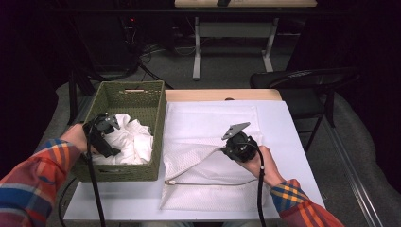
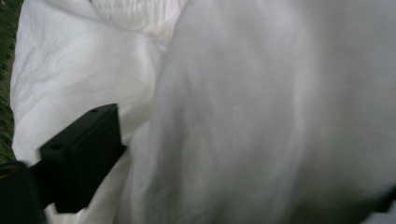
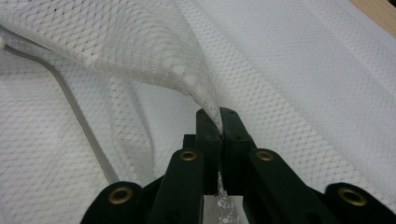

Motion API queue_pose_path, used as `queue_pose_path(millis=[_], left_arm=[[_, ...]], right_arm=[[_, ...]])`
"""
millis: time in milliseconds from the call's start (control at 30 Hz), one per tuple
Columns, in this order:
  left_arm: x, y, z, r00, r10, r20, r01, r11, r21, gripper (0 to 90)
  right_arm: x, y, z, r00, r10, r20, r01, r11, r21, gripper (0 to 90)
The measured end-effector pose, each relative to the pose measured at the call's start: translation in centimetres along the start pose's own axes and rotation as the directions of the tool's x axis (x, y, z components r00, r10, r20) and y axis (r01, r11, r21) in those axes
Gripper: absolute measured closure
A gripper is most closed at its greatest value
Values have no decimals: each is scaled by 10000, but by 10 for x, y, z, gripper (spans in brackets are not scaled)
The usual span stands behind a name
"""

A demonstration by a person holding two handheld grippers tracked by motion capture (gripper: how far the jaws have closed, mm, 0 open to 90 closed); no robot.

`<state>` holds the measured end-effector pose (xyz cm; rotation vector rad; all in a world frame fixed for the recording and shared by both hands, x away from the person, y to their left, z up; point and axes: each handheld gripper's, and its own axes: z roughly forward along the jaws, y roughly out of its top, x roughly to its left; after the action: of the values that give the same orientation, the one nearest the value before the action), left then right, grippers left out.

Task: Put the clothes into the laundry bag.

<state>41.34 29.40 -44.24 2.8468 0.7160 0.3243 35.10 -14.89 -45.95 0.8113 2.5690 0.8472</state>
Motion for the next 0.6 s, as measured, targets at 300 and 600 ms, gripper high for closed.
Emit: queue_pose_path(millis=[300, 600], left_arm=[[17, 1, 29, 9885, -607, 1388, 529, 9968, 595, 0], [17, 11, 53, 9741, -743, 2138, 447, 9891, 1399, 0]], right_arm=[[0, 0, 2, 10000, 28, -54, -27, 10000, 61, 872], [0, -1, 3, 10000, 13, -78, -12, 9999, 116, 868]])
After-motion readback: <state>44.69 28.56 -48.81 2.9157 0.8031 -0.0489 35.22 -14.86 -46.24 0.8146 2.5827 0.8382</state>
